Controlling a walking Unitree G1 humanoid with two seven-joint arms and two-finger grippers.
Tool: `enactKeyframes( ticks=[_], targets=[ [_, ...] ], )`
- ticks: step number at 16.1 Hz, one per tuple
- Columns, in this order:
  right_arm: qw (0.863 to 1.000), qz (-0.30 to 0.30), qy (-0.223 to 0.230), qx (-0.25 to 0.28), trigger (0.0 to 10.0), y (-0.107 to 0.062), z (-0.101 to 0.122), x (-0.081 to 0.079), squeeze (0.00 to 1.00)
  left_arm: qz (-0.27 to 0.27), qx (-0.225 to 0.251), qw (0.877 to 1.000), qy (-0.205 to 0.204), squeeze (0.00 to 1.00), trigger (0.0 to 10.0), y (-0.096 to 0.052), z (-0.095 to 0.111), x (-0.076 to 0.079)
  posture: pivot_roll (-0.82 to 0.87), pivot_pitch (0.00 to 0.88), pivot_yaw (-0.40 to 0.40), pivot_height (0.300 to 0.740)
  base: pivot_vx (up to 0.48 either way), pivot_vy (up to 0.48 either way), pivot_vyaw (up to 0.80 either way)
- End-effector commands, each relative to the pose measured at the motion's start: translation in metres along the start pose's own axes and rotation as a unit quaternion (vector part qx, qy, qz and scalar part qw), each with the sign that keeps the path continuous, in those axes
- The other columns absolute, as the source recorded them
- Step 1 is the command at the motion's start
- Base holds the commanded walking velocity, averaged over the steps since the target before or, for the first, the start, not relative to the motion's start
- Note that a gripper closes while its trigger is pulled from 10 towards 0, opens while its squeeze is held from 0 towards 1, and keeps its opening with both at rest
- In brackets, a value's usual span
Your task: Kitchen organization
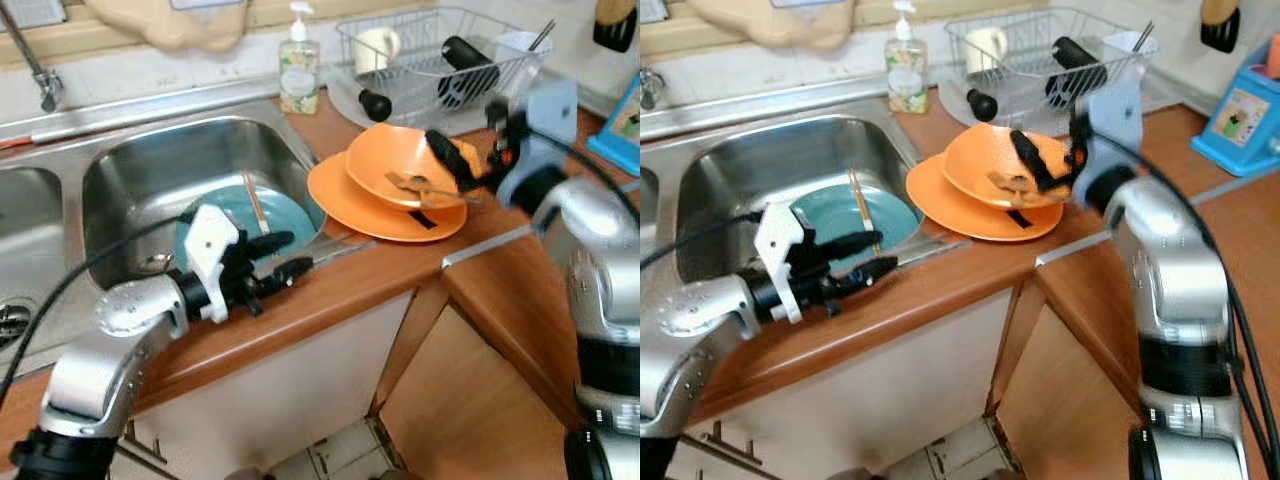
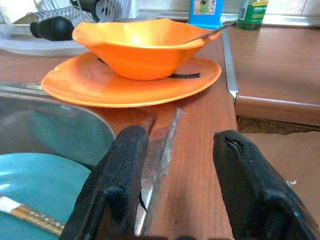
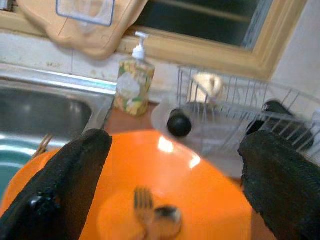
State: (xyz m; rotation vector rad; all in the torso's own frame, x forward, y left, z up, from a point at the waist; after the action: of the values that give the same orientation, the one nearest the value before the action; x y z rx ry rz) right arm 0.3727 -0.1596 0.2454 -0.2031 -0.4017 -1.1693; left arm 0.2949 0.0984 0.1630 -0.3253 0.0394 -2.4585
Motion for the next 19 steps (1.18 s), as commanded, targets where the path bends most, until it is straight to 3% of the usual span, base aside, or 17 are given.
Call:
enactKeyframes(
  ticks=[1,3,6,7,8,9,11,13,14,15,19],
  targets=[
    [1.000,0.009,0.011,-0.001,10.0,-0.007,0.001,-0.005,1.00,-0.010,0.002,1.000,0.000,0.00,10.0,0.003,0.002,0.007,-0.15,0.000,0.039,0.740,0.000,0.000,0.00],
    [0.999,0.031,0.015,-0.006,10.0,-0.017,-0.002,-0.016,1.00,-0.013,0.002,1.000,-0.004,0.00,10.0,0.004,0.000,0.009,-0.15,0.000,0.036,0.740,0.000,0.000,0.00],
    [0.998,0.005,0.047,-0.032,10.0,-0.030,-0.015,-0.011,1.00,-0.018,0.001,1.000,-0.011,0.00,10.0,0.005,-0.004,0.015,-0.16,0.000,0.033,0.740,0.000,0.000,0.00],
    [0.996,-0.002,0.084,-0.042,10.0,-0.032,-0.022,-0.008,0.98,-0.018,0.001,1.000,-0.013,0.00,10.0,0.005,-0.005,0.016,-0.15,0.000,0.028,0.740,0.000,0.000,0.00],
    [0.995,-0.003,0.091,-0.044,10.0,-0.033,-0.023,-0.008,0.98,-0.018,0.001,1.000,-0.014,0.00,10.0,0.005,-0.005,0.017,-0.15,0.000,0.027,0.740,0.000,0.000,0.00],
    [0.992,-0.003,0.116,-0.045,10.0,-0.035,-0.026,-0.006,0.00,-0.018,0.000,1.000,-0.015,0.00,10.0,0.005,-0.006,0.017,-0.15,0.000,0.025,0.740,0.000,0.000,0.00],
    [0.990,0.001,0.136,-0.045,10.0,-0.037,-0.031,-0.005,0.00,-0.018,-0.001,1.000,-0.015,0.00,10.0,0.004,-0.006,0.018,-0.15,0.000,0.024,0.740,0.000,0.000,0.00],
    [0.987,0.017,0.147,-0.055,6.6,-0.042,-0.041,-0.010,0.00,-0.018,-0.002,1.000,-0.016,0.00,10.0,0.003,-0.007,0.018,-0.15,0.000,0.025,0.740,0.000,0.000,0.00],
    [0.986,0.023,0.150,-0.064,1.8,-0.043,-0.047,-0.013,0.00,-0.018,-0.003,1.000,-0.017,0.00,10.0,0.003,-0.007,0.018,-0.15,0.000,0.028,0.740,0.000,0.000,0.00],
    [0.986,0.022,0.149,-0.070,1.2,-0.043,-0.050,-0.013,0.00,-0.018,-0.003,1.000,-0.017,0.00,10.0,0.004,-0.007,0.018,-0.15,0.000,0.027,0.740,0.000,0.000,0.00],
    [0.986,0.010,0.147,-0.079,1.0,-0.039,-0.061,-0.011,0.00,-0.021,-0.006,1.000,-0.018,0.00,10.0,0.004,-0.009,0.021,-0.14,0.000,0.024,0.740,0.000,0.000,0.00]
  ],
)
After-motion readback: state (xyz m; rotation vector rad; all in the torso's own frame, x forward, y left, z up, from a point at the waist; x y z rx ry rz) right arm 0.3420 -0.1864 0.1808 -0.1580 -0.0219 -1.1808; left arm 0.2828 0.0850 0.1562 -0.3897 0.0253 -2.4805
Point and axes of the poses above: a point about 5 cm out from each wrist's last joint towards the gripper, its own y axis pointing out of the wrist towards the gripper, its own z axis along the axis of the wrist's last joint, x = y × z, the point moved 6 cm from there along y, pointing out of the wrist towards the gripper, and after that the axes turned 15 degrees about -y, right-handed, at the moved point
